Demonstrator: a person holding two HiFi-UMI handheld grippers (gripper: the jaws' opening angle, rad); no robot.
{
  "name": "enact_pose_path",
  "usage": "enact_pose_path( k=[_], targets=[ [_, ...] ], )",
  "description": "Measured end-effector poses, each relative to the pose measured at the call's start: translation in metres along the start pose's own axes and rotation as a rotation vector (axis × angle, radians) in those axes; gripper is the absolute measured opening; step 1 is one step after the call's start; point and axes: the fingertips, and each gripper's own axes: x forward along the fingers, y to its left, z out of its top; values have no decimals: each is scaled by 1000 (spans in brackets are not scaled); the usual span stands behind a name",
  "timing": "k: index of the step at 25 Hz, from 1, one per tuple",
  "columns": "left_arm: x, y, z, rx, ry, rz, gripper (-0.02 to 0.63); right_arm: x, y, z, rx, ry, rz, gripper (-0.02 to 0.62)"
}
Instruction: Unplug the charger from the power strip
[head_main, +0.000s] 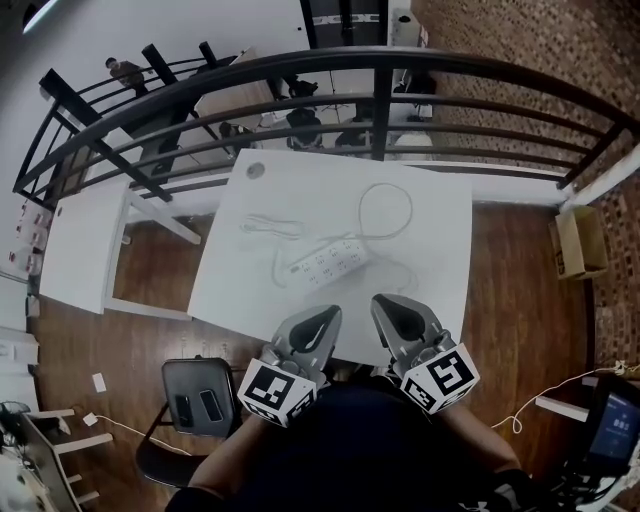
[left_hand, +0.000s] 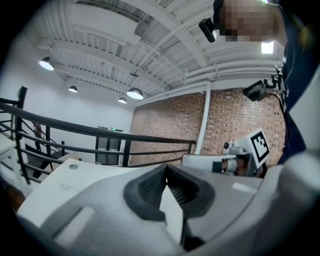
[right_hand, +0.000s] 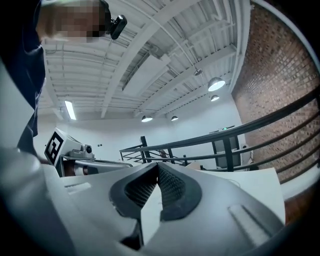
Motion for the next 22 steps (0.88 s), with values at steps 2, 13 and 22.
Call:
enact_pose_path(
  k=[2,13,22],
  targets=[
    [4,-2,-1,4,-14,-1,6,-2,-2,0,-3,1,-5,11],
    [22,-24,2,45,-35,-73,6,-20,-22,7,-22,-17,-62,11],
    [33,-29,0,46,-26,-64,6,-24,-34,8,-19,-22,-58,11]
  ],
)
